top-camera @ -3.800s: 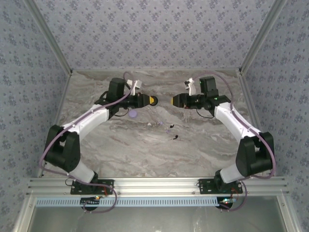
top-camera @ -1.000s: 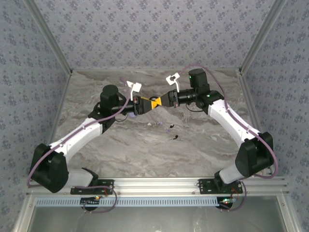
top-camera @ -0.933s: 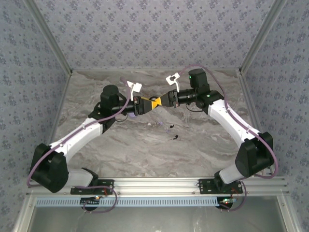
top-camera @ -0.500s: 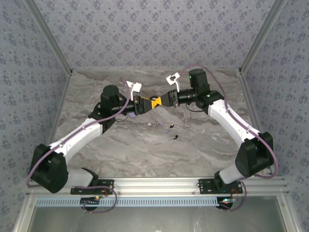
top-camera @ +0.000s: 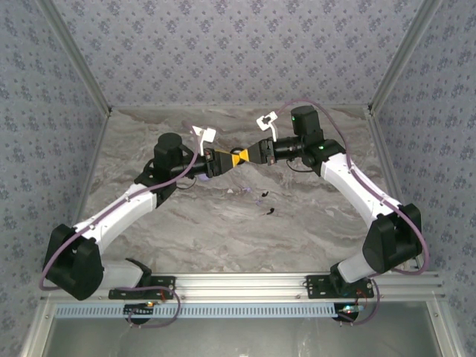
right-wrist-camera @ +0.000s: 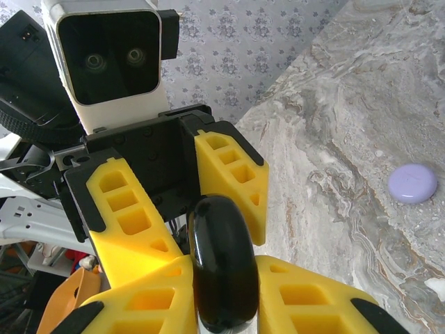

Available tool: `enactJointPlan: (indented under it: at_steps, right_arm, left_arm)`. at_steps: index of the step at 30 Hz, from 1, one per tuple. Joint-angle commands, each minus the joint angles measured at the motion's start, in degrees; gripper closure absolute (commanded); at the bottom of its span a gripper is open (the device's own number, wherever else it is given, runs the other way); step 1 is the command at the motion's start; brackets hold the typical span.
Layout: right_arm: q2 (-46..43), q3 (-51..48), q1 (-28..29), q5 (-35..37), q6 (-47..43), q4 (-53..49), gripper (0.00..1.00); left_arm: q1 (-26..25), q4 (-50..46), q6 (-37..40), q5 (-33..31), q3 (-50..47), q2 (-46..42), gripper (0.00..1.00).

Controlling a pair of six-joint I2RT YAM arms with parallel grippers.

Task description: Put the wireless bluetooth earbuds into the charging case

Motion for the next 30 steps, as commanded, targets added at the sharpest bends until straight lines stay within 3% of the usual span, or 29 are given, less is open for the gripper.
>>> enactJointPlan:
  at_steps: [1, 13, 22, 30]
  right_arm:
    - [-1.8, 0.3, 0.4, -1.7, 0.7, 1.4, 0.77]
    - [-1.5, 0.0, 0.7, -2.2, 0.5, 1.6, 0.76]
    - [-1.5, 0.1, 0.7, -1.2, 0.2, 0.9, 0.76]
    - [-2.3, 1.4, 0.5, 4.3, -2.6, -4.9, 0.63]
  left_arm:
    - [-0.1, 0.8, 0.6, -0.2, -0.4, -1.0, 0.60]
    - [-0.2, 4.6, -1.9, 4.1, 0.2, 1.4, 0.64]
    - [-0.2, 4.8, -2.1, 5.8, 0.3, 1.9, 0.75]
    - [-0.3, -1.2, 2.7, 5.0, 2.4, 1.6, 0.77]
